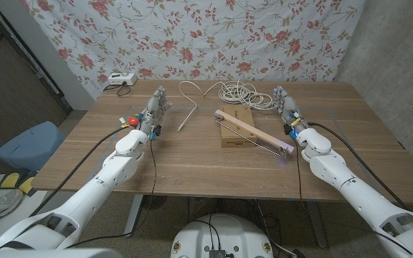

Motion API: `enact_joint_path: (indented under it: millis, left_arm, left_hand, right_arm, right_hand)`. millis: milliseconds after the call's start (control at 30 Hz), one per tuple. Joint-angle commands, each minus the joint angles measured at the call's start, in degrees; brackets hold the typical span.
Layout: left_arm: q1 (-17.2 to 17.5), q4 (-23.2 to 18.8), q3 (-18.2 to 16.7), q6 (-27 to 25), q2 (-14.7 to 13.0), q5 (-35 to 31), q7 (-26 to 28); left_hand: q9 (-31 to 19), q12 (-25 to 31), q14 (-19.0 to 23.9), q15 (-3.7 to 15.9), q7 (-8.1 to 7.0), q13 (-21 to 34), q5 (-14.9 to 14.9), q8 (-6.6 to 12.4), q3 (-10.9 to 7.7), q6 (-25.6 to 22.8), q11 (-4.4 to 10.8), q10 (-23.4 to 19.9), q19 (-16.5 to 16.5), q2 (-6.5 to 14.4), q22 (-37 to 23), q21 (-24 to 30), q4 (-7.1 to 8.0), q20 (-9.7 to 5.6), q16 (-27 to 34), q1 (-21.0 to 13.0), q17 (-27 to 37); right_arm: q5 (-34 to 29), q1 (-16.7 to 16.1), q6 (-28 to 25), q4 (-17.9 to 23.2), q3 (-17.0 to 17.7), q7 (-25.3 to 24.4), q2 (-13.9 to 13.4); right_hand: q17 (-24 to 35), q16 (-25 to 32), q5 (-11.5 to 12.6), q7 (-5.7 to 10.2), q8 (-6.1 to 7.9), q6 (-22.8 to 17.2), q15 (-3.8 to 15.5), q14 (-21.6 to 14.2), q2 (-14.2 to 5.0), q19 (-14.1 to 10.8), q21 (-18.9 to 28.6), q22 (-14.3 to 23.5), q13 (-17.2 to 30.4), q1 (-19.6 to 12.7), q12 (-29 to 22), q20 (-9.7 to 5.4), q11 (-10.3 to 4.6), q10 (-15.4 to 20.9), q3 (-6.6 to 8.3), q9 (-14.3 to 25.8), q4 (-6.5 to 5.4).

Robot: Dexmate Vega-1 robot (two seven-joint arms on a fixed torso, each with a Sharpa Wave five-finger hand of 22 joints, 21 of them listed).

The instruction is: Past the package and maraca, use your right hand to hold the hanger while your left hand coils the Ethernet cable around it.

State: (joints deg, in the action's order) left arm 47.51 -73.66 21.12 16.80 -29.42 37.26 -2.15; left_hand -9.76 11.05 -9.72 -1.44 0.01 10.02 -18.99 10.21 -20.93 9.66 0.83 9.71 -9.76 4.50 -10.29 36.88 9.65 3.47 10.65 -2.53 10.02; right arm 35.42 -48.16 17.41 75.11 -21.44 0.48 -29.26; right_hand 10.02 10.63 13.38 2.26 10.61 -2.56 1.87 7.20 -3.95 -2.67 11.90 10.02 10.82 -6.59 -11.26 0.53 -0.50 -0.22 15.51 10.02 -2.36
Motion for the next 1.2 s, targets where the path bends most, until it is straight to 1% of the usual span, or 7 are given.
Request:
enact_joint_path:
  millis: [33,267,433,567,767,900,1200]
  left_arm:
    - [-1.28,1.42,0.44,-0.38,-0.02,-0.50,-0.91]
    - [-2.19,1.88,1.11,-0.81,0.41,-1.24,-0.66]
    - [-2.74,1.99,1.61,-0.93,0.96,-1.74,-0.31]
    - [-2.77,1.43,2.02,-1.23,1.12,-2.04,-0.17]
    - [-3.02,0.72,2.56,-1.73,1.17,-2.65,0.11]
    - [-2.93,-0.10,2.87,-2.29,1.14,-2.96,0.50]
    - [-2.80,-1.35,3.49,-3.17,1.14,-3.46,0.89]
  left_hand:
    - [-0.10,0.31,-14.96,-0.05,-0.07,0.31,-0.18,0.18,-0.39,13.02,0.12,15.31,-12.53,4.20,-0.20,0.25,-0.09,0.14,0.25,0.01,0.21]
    - [-0.10,0.44,-14.64,0.01,-0.01,0.31,-0.23,0.26,-0.37,12.80,-0.13,14.93,-12.37,4.13,-0.20,0.19,-0.12,0.24,0.34,-0.01,0.21]
    - [-0.10,0.74,-13.81,-0.16,0.22,0.31,-0.30,0.49,-0.35,12.06,-0.40,14.03,-11.81,4.03,-0.19,0.22,-0.18,0.44,0.58,-0.04,0.19]
    - [-0.10,1.23,-12.25,-0.54,0.50,0.32,-0.42,0.80,-0.34,10.73,-0.83,12.37,-10.48,3.86,-0.13,0.39,-0.33,1.17,0.94,-0.18,0.15]
    - [-0.10,1.85,-9.87,-0.90,-0.03,0.35,-0.60,1.10,-0.36,8.69,-1.64,9.83,-8.82,3.59,-0.04,0.45,-0.62,1.83,1.33,-0.51,0.09]
    - [-0.14,2.29,-7.70,-1.88,-1.14,0.40,-0.75,1.39,-0.38,6.26,-3.20,7.56,-7.39,3.35,-0.01,0.39,-0.83,2.74,1.54,-0.81,0.08]
    - [-0.18,2.33,-6.82,-2.53,-1.54,0.45,-0.84,1.47,-0.39,4.80,-3.90,6.60,-6.67,3.23,-0.01,0.23,-0.92,3.47,1.42,-0.97,0.10]
  right_arm:
    - [-6.17,-0.07,1.69,1.86,-0.68,-4.59,-1.67]
    - [-11.76,-1.92,-2.64,8.16,-0.40,-9.03,-6.70]
    - [-14.55,-3.89,-7.78,13.25,-0.06,-10.92,-10.86]
    - [-16.50,-6.10,-12.13,18.09,0.60,-12.31,-14.51]
    - [-19.06,-9.67,-17.86,24.87,2.08,-14.11,-19.62]
    - [-20.87,-11.96,-21.98,29.18,3.06,-15.43,-22.65]
    - [-23.06,-16.65,-29.57,36.61,5.33,-16.63,-27.95]
  right_hand:
    - [0.23,0.36,0.46,-0.11,0.38,-0.60,2.68,0.14,0.06,-0.72,0.39,0.15,0.13,-0.77,-0.40,-0.39,-0.45,0.63,0.47,0.27,0.33]
    - [0.17,0.47,0.57,-0.18,0.51,-1.08,2.39,-0.45,0.30,-1.19,0.42,0.13,0.11,-1.52,-0.51,-0.09,-0.34,1.16,0.60,0.27,1.04]
    - [0.18,0.82,0.65,-0.69,0.67,-1.87,-0.37,-1.96,0.77,-1.98,0.44,0.13,0.13,-2.86,-0.53,1.01,0.28,1.71,0.77,0.32,2.38]
    - [0.32,1.33,0.57,-0.78,0.91,-3.08,-2.41,-4.12,1.38,-3.27,0.69,0.21,0.20,-3.70,-0.67,3.36,0.61,2.61,0.68,0.40,3.45]
    - [0.45,1.76,0.38,-0.45,1.16,-4.49,-3.15,-6.23,1.90,-4.33,0.85,0.32,0.30,-4.45,-0.99,5.72,1.27,4.06,0.58,0.49,4.45]
    - [0.51,2.01,0.30,-0.18,1.27,-5.10,-3.36,-7.26,2.03,-4.60,0.87,0.36,0.34,-4.72,-1.17,6.03,1.20,4.81,0.57,0.52,4.79]
    - [0.65,2.71,0.11,-0.25,1.17,-5.53,-3.44,-9.98,2.24,-5.96,1.21,0.45,0.42,-5.29,-1.45,6.64,1.57,6.20,0.57,0.59,5.49]
